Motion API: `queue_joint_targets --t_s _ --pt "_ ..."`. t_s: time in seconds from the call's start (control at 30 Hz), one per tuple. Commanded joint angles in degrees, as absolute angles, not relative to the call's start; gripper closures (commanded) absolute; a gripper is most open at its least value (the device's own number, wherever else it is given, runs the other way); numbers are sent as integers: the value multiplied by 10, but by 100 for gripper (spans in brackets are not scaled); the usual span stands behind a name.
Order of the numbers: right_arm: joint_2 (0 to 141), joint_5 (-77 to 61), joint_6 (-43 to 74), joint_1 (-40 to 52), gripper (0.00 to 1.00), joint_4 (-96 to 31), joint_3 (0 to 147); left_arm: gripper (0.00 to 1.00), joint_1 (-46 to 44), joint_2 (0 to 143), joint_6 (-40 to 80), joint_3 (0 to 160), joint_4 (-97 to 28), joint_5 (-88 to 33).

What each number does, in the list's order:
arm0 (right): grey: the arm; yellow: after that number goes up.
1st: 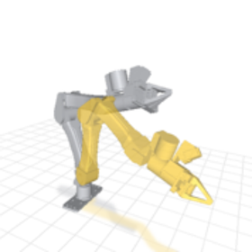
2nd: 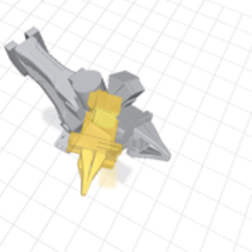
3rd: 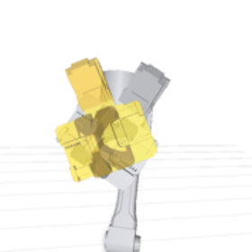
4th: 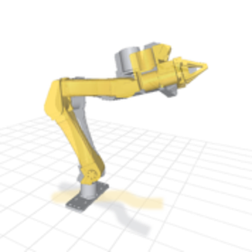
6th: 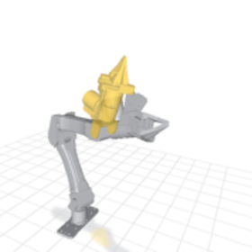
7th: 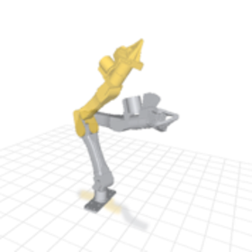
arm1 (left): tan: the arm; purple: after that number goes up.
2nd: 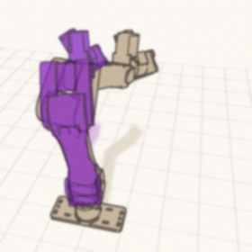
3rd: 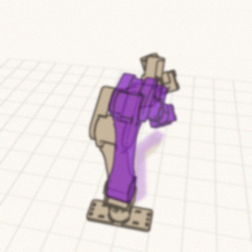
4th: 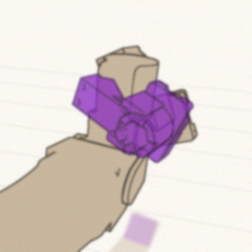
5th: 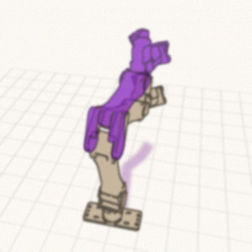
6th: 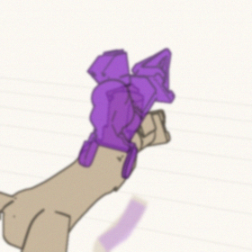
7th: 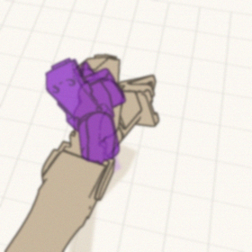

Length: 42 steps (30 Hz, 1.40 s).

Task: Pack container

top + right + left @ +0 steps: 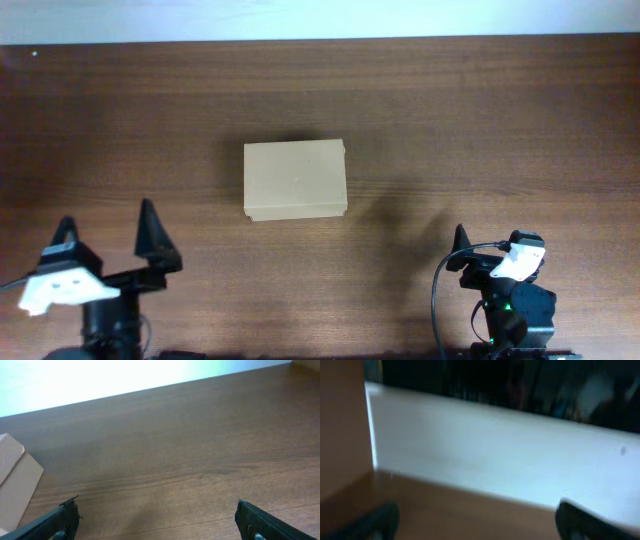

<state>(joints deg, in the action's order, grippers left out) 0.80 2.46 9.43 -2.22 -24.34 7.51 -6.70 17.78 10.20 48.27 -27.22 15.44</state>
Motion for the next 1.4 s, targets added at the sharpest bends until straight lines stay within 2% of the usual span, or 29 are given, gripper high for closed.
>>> queue_joint_targets --t_s 0.0,0.37,1.37 --pt "1 21 100 -27 1 -242 70 0 -70 153 102 376 -193 159" --pt "1 21 100 -27 1 -242 70 0 -41 30 102 147 -60 159" --pt "1 21 100 -27 1 -242 70 0 -39 3 102 17 -60 159"
